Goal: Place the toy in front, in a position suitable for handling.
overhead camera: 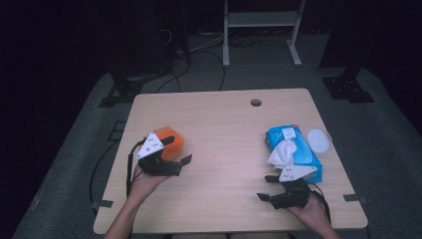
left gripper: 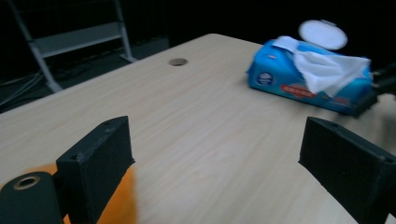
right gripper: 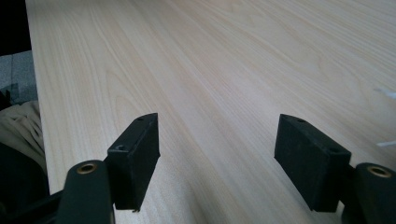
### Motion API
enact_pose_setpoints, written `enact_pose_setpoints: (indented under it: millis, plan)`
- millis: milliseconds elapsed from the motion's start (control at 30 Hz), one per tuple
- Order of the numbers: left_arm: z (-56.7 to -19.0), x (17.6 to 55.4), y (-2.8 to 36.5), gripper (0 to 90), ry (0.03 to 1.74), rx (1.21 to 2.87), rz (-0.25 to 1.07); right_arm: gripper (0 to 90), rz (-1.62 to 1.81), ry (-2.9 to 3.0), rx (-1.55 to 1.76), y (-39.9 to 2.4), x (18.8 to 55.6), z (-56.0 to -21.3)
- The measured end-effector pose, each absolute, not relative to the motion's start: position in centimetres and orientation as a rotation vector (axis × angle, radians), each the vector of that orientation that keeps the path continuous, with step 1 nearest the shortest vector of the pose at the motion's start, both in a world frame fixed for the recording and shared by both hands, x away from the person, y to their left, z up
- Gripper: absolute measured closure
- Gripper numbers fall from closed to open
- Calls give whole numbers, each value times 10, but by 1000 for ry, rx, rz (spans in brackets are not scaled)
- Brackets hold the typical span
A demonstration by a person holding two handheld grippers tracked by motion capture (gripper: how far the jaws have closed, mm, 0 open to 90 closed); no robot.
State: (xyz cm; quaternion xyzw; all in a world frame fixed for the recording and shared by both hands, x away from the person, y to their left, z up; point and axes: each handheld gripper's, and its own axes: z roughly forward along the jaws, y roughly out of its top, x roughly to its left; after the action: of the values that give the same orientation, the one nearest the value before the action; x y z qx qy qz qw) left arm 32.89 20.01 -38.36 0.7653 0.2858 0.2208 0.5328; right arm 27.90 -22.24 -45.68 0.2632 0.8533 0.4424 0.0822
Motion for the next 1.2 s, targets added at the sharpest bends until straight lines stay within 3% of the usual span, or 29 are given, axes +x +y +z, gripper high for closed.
enact_pose_setpoints:
  millis: [500,1067,1200]
  plan:
    - [-391,370,253,86,851,1765,615,297,1312,2566,772,-218,277,-457]
    - [-434,395,279,93,1033,1749,502,299,1307,2568,753,-217,276,-457]
    - [-437,393,278,142,1022,1767,504,299,1308,2568,753,-217,276,-457]
